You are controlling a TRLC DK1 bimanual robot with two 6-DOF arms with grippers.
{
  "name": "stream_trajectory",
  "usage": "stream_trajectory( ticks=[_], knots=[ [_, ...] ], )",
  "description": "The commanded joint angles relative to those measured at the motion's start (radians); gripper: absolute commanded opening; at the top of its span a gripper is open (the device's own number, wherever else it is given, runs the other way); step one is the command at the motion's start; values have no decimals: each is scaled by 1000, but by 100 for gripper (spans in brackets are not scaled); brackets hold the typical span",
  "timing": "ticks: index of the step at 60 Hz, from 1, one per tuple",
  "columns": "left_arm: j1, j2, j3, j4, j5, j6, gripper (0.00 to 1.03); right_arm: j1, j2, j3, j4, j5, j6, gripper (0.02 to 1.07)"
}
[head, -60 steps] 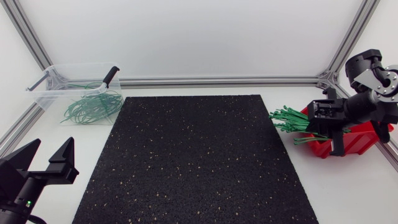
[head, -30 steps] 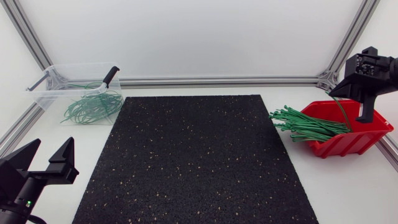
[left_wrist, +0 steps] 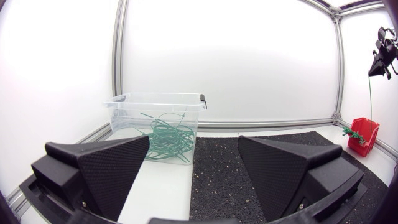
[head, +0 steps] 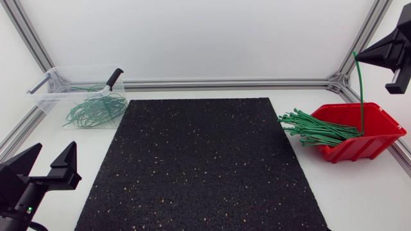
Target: Take a green cable tie from the red box, thread the tail through the head to close it, then place it in the transparent bin on the left.
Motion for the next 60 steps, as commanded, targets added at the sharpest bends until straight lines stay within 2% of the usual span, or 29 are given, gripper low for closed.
stream_trajectory(
  ticks=[1, 12, 24, 31, 47, 60],
  knots=[
    [-4, -9, -41, -16, -3, -16, 99, 29, -22, 39, -25, -17, 95, 8],
    [-4, -9, -39, -16, -3, -16, 99, 156, -85, 50, -20, -3, 291, 8],
    [-3, -9, -39, -16, -3, -16, 99, 324, -122, 90, -36, 55, 492, 8],
    [-4, -9, -39, -16, -3, -16, 99, 452, -136, 103, -46, 121, 596, 8],
    [-7, -9, -39, -16, -3, -16, 99, 722, -117, 131, -46, 232, 840, 8],
    [-33, -9, -39, -16, -3, -13, 99, 845, -56, 111, 10, 242, 1012, 8]
  ],
)
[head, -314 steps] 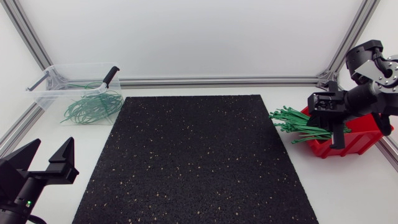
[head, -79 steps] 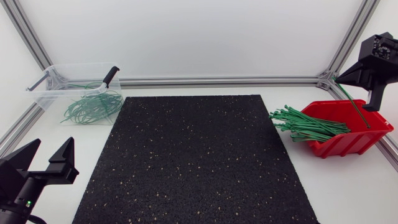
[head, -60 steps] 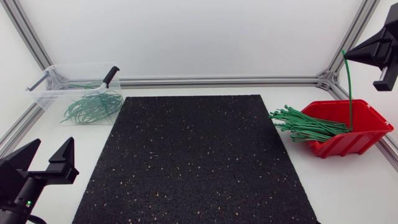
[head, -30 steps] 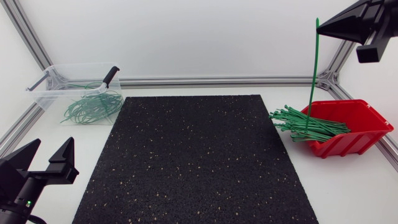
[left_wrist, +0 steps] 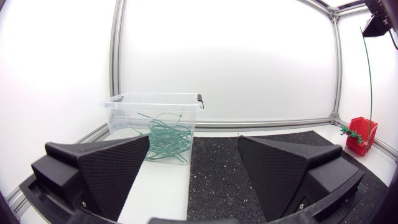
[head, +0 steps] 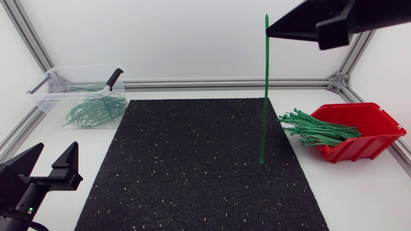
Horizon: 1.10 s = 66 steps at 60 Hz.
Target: Take a green cable tie from the red box, thread the tail through the head to close it, then place it in the transparent bin on the left.
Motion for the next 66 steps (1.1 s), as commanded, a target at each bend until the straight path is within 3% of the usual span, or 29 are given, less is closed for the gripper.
stream_trajectory(
  ticks=[1, 17, 29, 43, 66],
  knots=[
    [-19, -9, -39, -16, -3, -12, 99, 39, 38, -7, 30, 11, 95, 8],
    [-28, -9, -39, -16, -3, -9, 99, 125, 132, -56, 130, -29, 264, 8],
    [-26, -9, -39, -16, -3, -10, 99, 77, 225, -92, 220, -150, 432, 8],
    [-26, -9, -41, -16, -3, -10, 99, 43, 300, -155, 395, -210, 612, 8],
    [-23, -9, -41, -16, -3, -10, 99, -15, 458, -196, 552, -310, 764, 8]
  ],
)
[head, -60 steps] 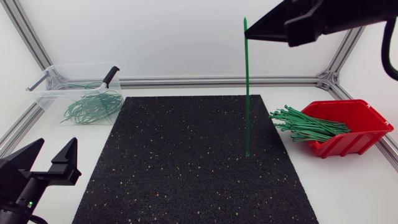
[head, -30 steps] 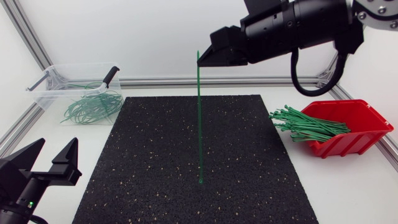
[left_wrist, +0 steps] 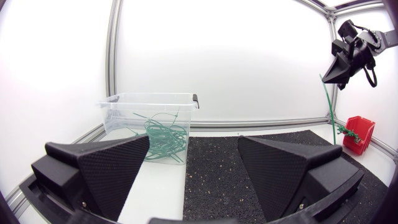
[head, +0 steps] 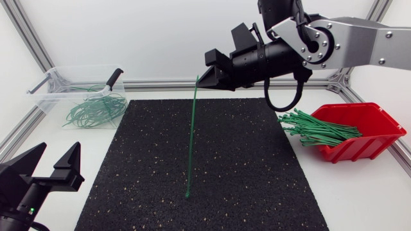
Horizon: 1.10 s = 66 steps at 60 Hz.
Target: Take a green cable tie from the red box, thread the tail through the head to close it, then place it in the transparent bin on the left.
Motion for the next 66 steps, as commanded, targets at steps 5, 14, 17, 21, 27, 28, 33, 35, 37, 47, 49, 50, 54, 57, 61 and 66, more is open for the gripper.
stream_trajectory(
  ticks=[5, 14, 17, 21, 27, 28, 33, 35, 37, 47, 49, 50, 54, 57, 61, 66],
  knots=[
    [0, -9, -41, -16, -3, -10, 99, -6, 58, -34, 41, -9, 57, 8],
    [0, -9, -39, -16, -3, -10, 99, -10, 94, -78, 99, 17, 59, 8],
    [0, -9, -39, -16, -3, -10, 99, -17, 100, -92, 119, 22, 57, 8],
    [0, -9, -39, -16, -3, -9, 99, -29, 104, -110, 132, 23, 51, 8],
    [2, -9, -39, -16, -3, -10, 99, -48, 104, -146, 161, 43, 34, 8],
    [2, -9, -39, -16, -3, -10, 99, -51, 104, -150, 161, 46, 28, 8],
    [2, -9, -39, -16, -3, -10, 99, -63, 92, -179, 176, 60, 13, 8],
    [2, -9, -39, -16, -3, -10, 99, -66, 83, -193, 182, 74, 2, 13],
    [2, -9, -39, -16, -3, -10, 99, -69, 74, -204, 187, 88, -7, 18],
    [2, -9, -39, -16, -3, -9, 99, -85, 35, -254, 198, 141, -72, 26],
    [2, -9, -39, -16, -3, -10, 99, -86, 28, -262, 198, 157, -87, 28],
    [2, -9, -39, -16, -3, -10, 99, -86, 23, -267, 198, 163, -92, 30],
    [2, -9, -41, -16, -3, -10, 99, -92, -3, -284, 196, 178, -116, 39],
    [2, -9, -39, -16, -3, -10, 99, -94, -29, -296, 196, 196, -141, 49],
    [2, -9, -39, -16, -3, -10, 99, -83, -74, -308, 184, 238, -191, 63],
    [2, -9, -39, -16, -3, -10, 99, -62, -113, -316, 156, 242, -274, 64]
  ],
)
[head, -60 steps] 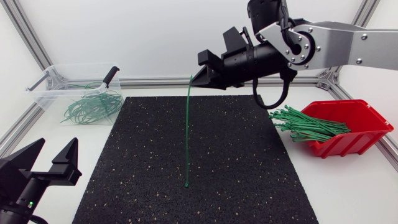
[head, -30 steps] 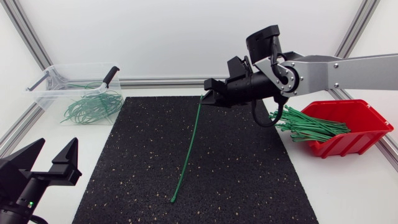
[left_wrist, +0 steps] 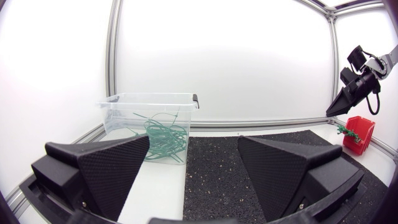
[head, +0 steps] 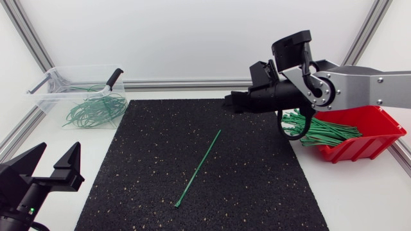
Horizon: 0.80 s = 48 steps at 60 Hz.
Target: Take a green cable tie from the red box, thread the tail through the head to close it, then place it in the transparent bin on the left.
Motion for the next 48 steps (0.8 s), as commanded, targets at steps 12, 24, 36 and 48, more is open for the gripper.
stream_trajectory(
  ticks=[12, 24, 36, 48],
  knots=[
    [2, -9, -39, -16, -3, -10, 99, 102, -54, 6, -155, 13, -285, 64],
    [2, -9, -39, -16, -3, -10, 99, 203, -31, 38, -242, 96, -496, 67],
    [3, -9, -39, -16, -3, -10, 99, 292, 31, 128, -396, 188, -630, 82],
    [5, -9, -41, -16, -3, -10, 99, 350, 101, 219, -545, 191, -806, 87]
  ],
)
